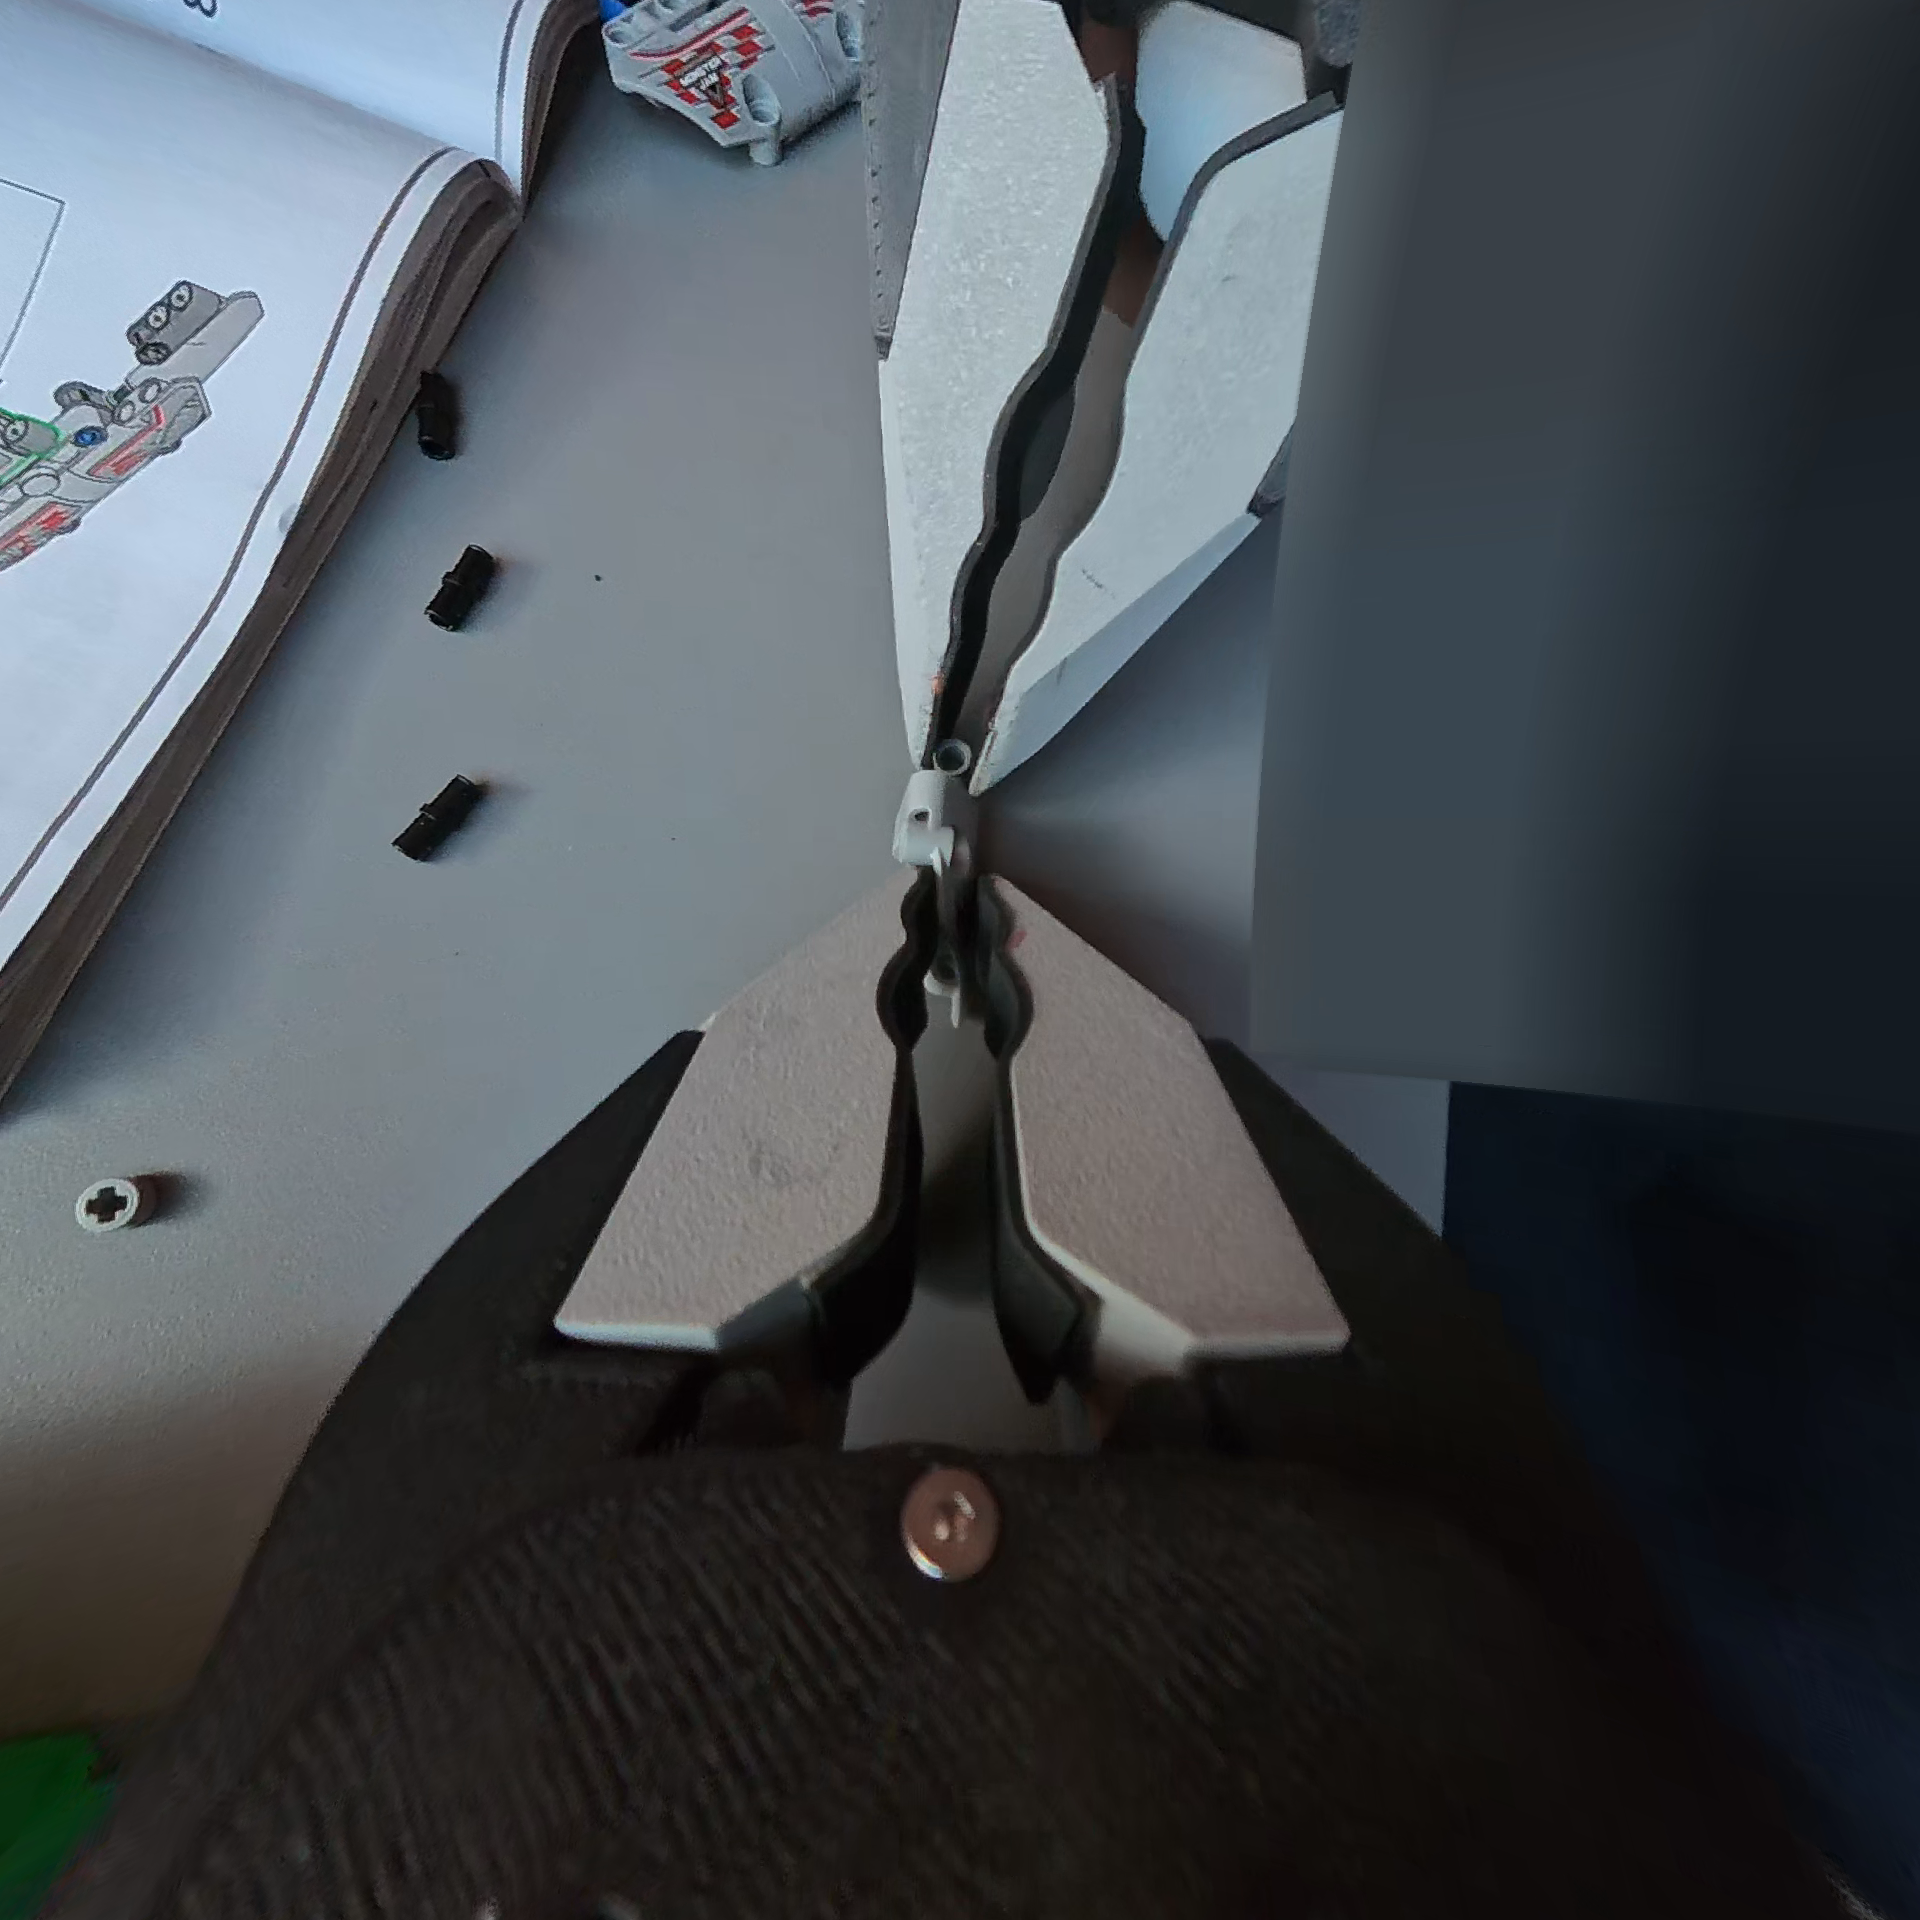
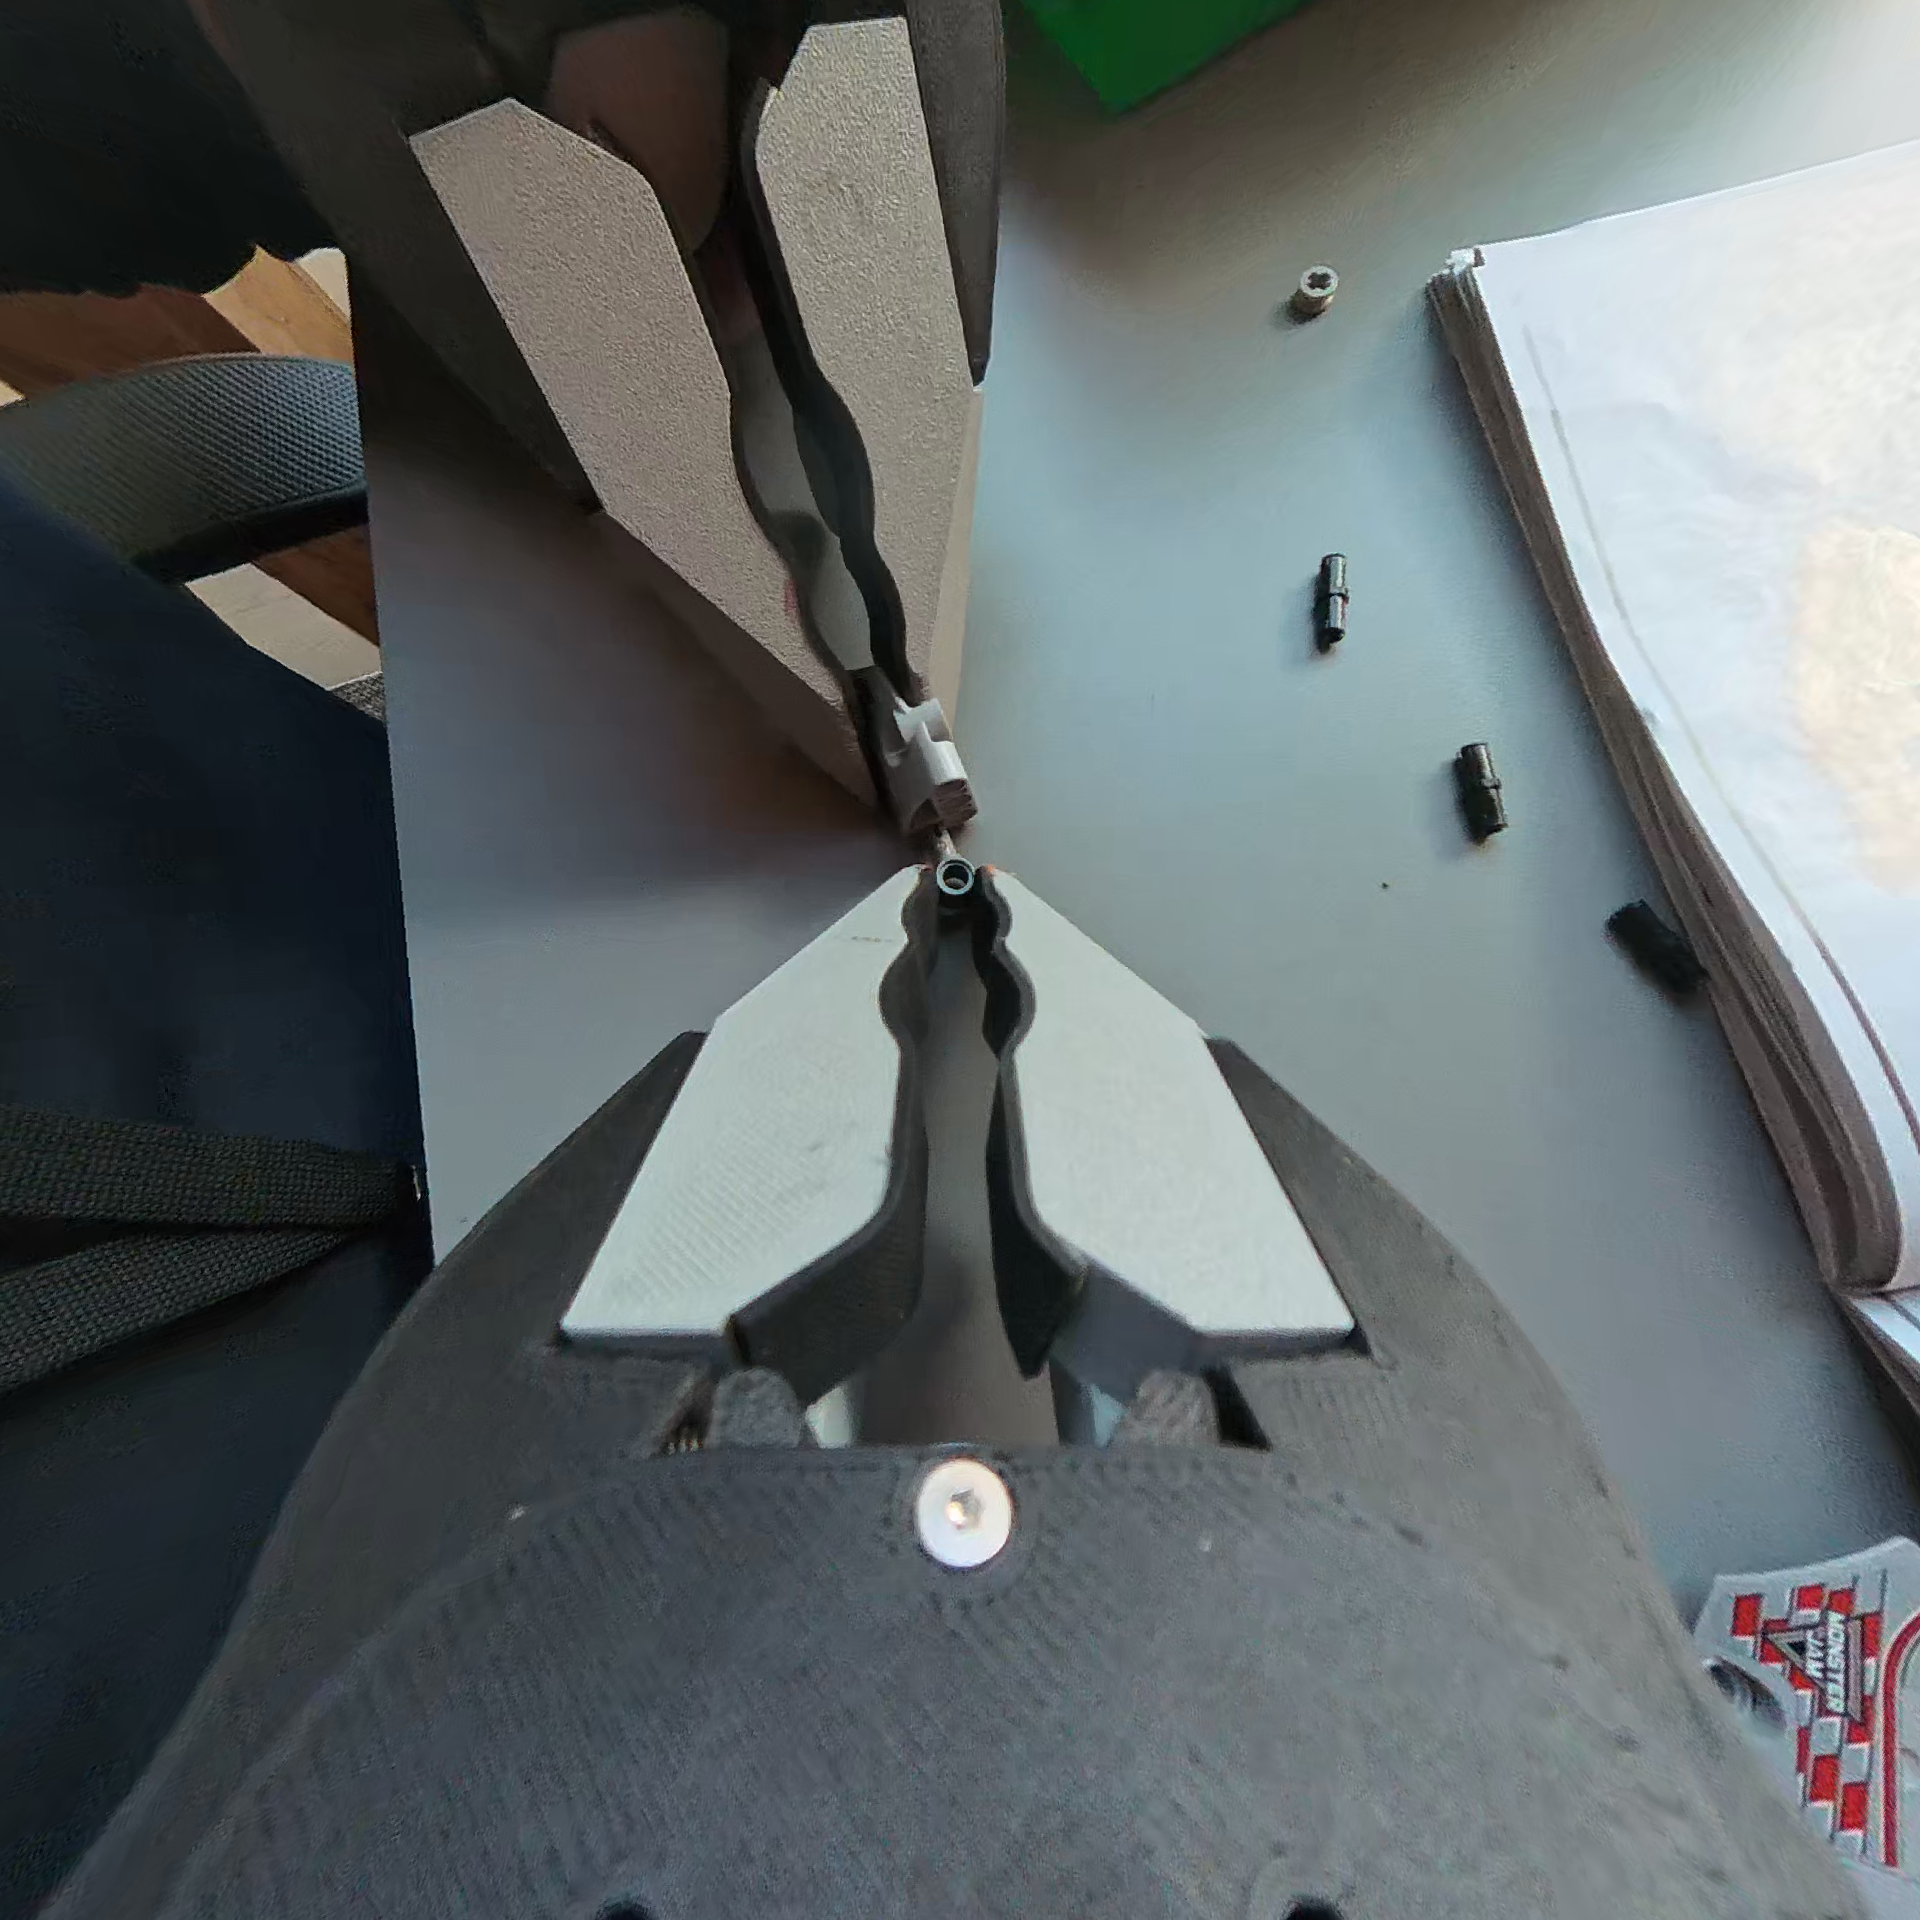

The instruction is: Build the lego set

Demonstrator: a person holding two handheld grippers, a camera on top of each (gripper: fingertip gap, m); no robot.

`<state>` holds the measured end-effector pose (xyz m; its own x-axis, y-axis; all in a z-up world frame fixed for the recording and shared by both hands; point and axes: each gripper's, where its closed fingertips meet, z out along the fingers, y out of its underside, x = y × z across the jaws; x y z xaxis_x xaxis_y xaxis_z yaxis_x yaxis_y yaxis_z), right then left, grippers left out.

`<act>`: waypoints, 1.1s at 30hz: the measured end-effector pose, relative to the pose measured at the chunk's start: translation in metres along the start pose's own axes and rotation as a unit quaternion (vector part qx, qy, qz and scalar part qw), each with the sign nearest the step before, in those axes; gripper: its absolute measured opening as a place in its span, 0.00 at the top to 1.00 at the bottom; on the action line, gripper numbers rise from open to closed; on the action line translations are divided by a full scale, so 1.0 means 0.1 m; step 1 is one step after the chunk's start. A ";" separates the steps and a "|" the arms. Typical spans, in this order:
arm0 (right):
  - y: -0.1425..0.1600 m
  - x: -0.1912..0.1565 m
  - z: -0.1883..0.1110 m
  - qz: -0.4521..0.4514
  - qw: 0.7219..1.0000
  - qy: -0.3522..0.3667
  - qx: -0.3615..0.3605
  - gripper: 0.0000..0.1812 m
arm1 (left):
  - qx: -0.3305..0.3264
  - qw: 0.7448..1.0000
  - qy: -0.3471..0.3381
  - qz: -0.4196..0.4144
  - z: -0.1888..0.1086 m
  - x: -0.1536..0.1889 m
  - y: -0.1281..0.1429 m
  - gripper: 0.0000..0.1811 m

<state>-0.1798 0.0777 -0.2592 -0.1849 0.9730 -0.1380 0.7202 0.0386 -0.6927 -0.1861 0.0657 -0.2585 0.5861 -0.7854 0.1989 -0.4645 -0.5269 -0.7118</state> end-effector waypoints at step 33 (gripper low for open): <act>-0.04 0.02 -0.01 0.276 0.951 -0.120 0.073 0.99 | 0.028 0.993 -0.012 -0.116 0.00 -0.07 -0.07 0.98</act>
<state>-0.1825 0.0799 -0.2557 0.0355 0.7553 -0.6544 0.6550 -0.5121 -0.5556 -0.1869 0.0749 -0.2552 0.6889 -0.6371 0.3457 -0.2789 -0.6732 -0.6849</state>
